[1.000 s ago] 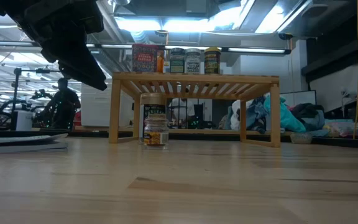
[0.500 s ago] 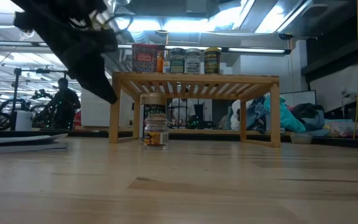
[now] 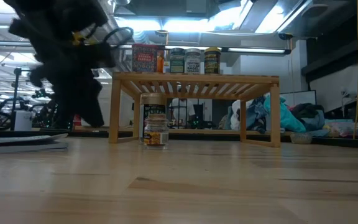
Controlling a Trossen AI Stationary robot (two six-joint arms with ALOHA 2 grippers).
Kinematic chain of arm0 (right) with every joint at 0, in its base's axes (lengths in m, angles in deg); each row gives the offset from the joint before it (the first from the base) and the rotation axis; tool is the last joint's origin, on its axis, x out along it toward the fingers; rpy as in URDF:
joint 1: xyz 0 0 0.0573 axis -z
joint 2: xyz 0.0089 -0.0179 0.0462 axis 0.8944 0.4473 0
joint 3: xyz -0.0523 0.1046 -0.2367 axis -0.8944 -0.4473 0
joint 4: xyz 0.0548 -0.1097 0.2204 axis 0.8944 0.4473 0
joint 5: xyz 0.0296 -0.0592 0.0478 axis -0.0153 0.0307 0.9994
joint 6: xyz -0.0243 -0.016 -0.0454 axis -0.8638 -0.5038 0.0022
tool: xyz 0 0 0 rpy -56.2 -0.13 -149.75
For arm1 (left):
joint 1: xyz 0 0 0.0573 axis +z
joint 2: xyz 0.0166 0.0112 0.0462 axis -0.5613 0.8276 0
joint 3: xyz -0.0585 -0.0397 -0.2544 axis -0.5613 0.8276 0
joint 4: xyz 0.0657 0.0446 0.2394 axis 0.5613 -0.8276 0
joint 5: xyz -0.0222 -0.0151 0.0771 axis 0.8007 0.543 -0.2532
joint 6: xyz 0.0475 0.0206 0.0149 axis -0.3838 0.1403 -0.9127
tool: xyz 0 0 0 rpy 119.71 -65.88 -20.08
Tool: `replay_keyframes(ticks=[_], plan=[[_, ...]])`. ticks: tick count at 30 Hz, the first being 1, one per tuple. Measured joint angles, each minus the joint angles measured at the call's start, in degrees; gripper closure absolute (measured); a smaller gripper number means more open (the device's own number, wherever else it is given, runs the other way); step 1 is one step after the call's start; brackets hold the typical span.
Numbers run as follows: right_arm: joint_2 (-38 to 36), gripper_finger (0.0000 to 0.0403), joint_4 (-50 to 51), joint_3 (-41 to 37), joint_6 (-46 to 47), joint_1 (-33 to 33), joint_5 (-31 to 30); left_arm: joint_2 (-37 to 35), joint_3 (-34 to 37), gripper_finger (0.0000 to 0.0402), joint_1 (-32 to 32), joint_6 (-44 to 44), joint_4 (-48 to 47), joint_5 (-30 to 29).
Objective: Shelf spices
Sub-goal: Put the brown seasoning bottle on the shelf
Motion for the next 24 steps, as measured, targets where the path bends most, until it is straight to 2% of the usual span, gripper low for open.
replay_keyframes(ticks=[5, 11, 18, 24], plan=[[1.6, 0.0118, -0.3, 0.0, 5.6, -2.4, 0.8, -2.0, -2.7, 0.0257, -8.4, 7.8, -3.0, 3.2], [2.1, 0.0122, 0.6, 0.1, 13.2, -6.6, -0.6, -3.3, -6.9, 0.0286, -19.3, 19.7, -10.4, 3.5], [6.9, 0.017, 6.7, 0.1, 19.5, -9.8, -2.1, -3.0, -6.6, 0.0316, -29.2, 35.0, -10.4, 2.2], [13.0, 0.0201, 7.2, 0.0, 20.9, -9.8, -2.3, 0.2, -6.6, 0.0339, -33.7, 42.4, -9.5, -1.9]])
